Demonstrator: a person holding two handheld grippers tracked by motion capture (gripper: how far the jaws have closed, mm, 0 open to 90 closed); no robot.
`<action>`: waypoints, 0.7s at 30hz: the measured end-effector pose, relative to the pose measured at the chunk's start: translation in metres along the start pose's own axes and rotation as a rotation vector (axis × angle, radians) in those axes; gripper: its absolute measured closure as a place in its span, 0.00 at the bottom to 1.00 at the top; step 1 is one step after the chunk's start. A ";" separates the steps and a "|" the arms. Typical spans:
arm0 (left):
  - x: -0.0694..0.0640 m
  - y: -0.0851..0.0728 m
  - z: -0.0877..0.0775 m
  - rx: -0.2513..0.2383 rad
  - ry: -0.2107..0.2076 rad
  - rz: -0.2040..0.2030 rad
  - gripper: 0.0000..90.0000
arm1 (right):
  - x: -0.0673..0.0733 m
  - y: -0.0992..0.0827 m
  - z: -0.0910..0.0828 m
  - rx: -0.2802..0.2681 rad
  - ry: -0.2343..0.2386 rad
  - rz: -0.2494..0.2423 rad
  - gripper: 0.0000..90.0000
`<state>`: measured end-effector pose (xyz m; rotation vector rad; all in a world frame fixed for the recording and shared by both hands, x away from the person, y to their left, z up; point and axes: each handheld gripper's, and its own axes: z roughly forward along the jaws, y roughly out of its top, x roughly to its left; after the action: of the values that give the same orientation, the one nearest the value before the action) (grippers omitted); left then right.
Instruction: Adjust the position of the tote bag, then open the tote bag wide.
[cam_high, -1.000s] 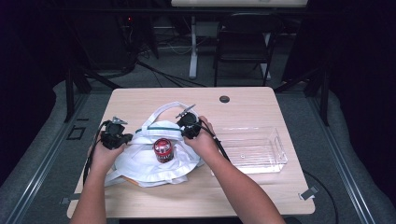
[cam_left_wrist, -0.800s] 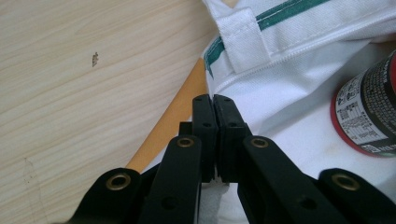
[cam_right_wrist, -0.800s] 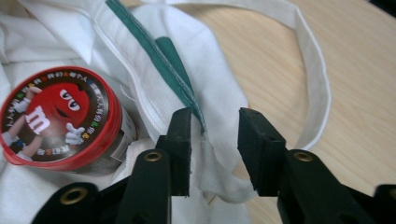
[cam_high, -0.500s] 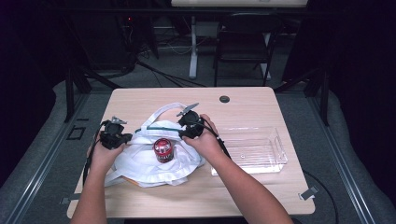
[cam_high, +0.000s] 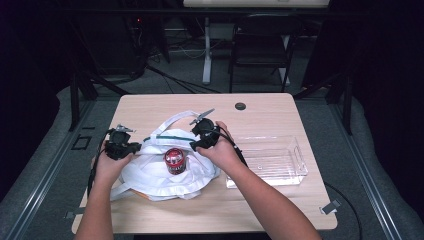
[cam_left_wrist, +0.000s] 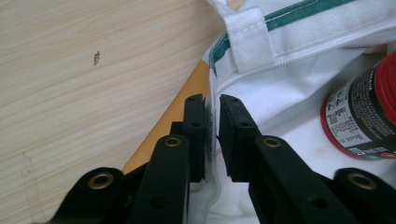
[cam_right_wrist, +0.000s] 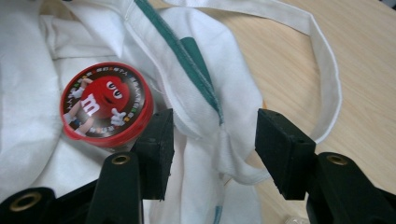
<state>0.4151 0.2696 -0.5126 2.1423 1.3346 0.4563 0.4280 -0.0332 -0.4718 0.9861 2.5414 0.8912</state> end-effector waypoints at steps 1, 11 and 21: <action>0.000 0.000 -0.001 0.002 -0.004 -0.003 0.89 | 0.001 0.000 0.000 -0.003 0.002 0.003 0.52; 0.005 0.001 -0.013 -0.059 -0.020 -0.024 0.72 | 0.002 0.000 -0.010 -0.025 0.002 -0.029 0.54; 0.005 0.005 -0.030 -0.106 -0.020 -0.040 0.61 | 0.008 0.008 -0.020 0.009 0.025 -0.064 0.51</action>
<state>0.4041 0.2808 -0.4860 2.0253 1.3107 0.4768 0.4176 -0.0319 -0.4512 0.8959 2.5839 0.8804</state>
